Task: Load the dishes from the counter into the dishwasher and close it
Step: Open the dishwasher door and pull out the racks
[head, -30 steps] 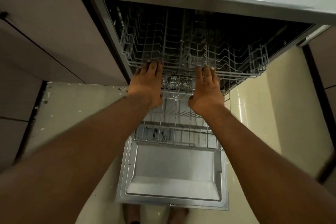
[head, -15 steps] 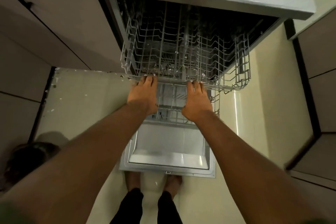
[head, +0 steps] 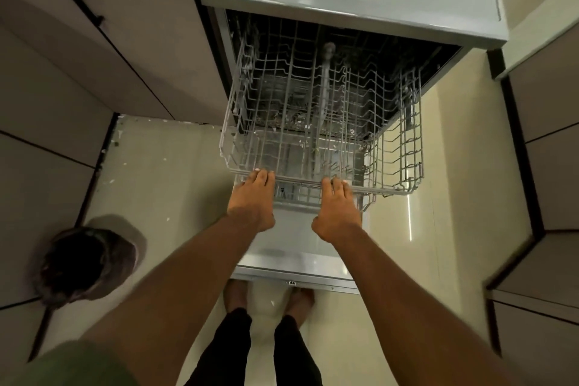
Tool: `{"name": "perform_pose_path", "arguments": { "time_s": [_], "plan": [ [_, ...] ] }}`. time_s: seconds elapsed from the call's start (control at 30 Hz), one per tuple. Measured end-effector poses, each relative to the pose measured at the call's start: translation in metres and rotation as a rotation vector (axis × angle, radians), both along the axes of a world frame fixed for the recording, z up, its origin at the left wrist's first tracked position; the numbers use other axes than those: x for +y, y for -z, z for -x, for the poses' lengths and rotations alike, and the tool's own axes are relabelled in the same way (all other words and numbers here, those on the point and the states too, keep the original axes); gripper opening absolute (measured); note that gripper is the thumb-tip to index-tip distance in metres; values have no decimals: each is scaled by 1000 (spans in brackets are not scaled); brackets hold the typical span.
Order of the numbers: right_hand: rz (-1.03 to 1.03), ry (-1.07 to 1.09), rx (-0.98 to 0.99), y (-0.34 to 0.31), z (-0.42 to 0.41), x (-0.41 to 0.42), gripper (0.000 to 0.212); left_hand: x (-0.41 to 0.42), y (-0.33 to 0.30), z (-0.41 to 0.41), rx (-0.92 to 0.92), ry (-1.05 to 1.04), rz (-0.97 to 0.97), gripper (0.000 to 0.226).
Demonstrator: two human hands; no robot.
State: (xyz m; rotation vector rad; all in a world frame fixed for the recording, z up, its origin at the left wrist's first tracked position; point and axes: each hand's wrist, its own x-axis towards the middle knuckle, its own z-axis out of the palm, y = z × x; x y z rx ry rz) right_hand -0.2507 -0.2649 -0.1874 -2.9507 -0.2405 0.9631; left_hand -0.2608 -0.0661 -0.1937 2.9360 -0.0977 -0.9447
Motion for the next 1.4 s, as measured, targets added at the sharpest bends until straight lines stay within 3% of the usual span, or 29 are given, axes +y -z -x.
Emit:
{"name": "perform_pose_path", "arguments": {
  "time_s": [0.5,0.8,1.4],
  "plan": [
    [-78,115,139,-18,94,-9,95,-7,-16,93,122,-52,84,92],
    [-125,108,184,-31,106,-10,91,-7,-27,108,139,-23,13,99],
    [-152,80,246,-55,84,3,82,-25,-68,87,223,-88,83,94]
  ]
}}
